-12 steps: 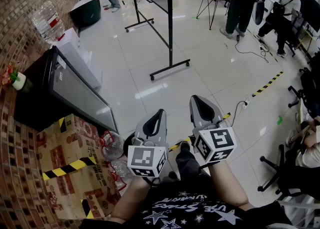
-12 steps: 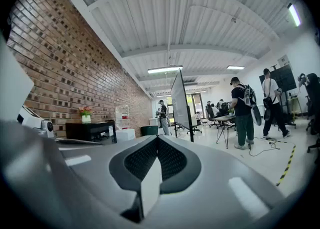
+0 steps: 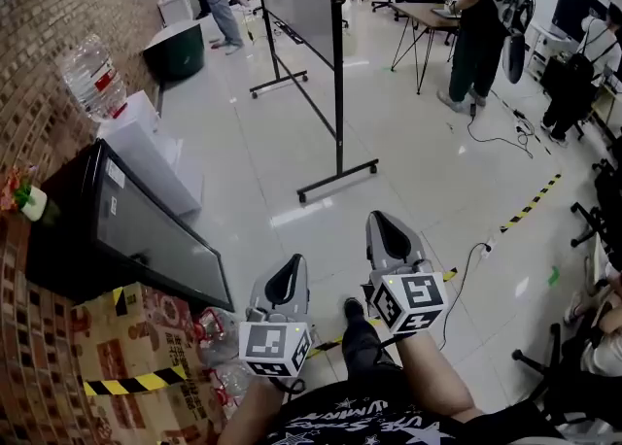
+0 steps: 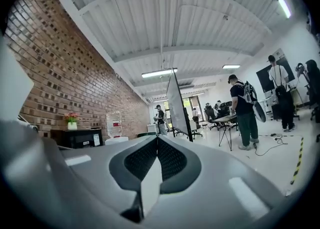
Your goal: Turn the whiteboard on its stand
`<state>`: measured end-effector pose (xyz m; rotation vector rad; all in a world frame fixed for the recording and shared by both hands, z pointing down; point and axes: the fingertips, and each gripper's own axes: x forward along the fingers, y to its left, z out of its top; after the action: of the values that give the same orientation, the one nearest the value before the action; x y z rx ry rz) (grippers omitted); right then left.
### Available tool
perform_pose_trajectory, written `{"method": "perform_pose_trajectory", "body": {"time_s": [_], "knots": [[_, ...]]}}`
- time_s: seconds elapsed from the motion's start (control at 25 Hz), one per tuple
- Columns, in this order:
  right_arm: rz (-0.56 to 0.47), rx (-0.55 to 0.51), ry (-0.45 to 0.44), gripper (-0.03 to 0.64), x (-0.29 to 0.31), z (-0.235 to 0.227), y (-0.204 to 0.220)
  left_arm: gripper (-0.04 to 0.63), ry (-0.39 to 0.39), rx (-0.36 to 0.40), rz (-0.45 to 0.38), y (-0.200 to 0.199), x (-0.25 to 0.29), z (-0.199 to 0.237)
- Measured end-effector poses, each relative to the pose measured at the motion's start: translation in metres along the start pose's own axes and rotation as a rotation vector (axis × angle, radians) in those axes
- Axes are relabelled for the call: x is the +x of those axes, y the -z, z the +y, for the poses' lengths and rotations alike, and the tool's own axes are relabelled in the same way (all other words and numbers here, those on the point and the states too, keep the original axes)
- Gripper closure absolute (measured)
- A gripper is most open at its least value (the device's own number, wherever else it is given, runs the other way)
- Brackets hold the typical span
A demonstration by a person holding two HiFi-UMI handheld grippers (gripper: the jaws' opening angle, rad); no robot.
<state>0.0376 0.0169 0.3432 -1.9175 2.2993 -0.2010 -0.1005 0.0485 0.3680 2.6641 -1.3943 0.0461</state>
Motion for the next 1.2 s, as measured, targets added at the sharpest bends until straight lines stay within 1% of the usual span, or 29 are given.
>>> {"method": "perform_pose_trajectory", "body": {"time_s": [0.12,0.28,0.48,0.6,0.64,0.72,0.8,0.88,0.92,1.08,1.2], "knots": [[0.005,0.028,0.013,0.607,0.049,-0.03,0.0,0.589,-0.026,-0.001,0.008,-0.005,0.043,0.019],[0.013,0.018,0.044,0.607,0.113,-0.079,-0.008,0.589,-0.063,-0.001,0.006,-0.021,0.107,0.042],[0.028,0.016,0.05,0.606,0.188,-0.131,-0.014,0.589,-0.078,0.005,0.005,-0.034,0.185,0.061],[0.034,0.01,0.057,0.6,0.222,-0.155,-0.02,0.589,-0.09,0.015,-0.013,-0.054,0.218,0.065],[0.04,0.014,0.059,0.584,0.232,-0.161,-0.02,0.589,-0.087,0.024,-0.02,-0.059,0.227,0.065],[0.057,0.018,0.06,0.503,0.25,-0.166,-0.018,0.589,-0.076,0.033,-0.024,-0.066,0.242,0.067],[0.08,0.003,0.052,0.452,0.262,-0.165,-0.009,0.589,-0.092,0.029,-0.017,-0.068,0.25,0.072],[0.099,-0.009,0.04,0.431,0.27,-0.164,0.002,0.589,-0.126,0.02,-0.006,-0.062,0.254,0.079],[0.107,-0.008,0.038,0.42,0.276,-0.165,0.006,0.589,-0.129,0.019,-0.007,-0.061,0.258,0.081],[0.12,-0.01,0.049,0.385,0.31,-0.175,0.001,0.589,-0.089,0.03,-0.017,-0.075,0.292,0.091],[0.122,-0.025,0.058,0.371,0.343,-0.183,-0.004,0.589,-0.065,0.016,-0.029,-0.078,0.32,0.107]]}}
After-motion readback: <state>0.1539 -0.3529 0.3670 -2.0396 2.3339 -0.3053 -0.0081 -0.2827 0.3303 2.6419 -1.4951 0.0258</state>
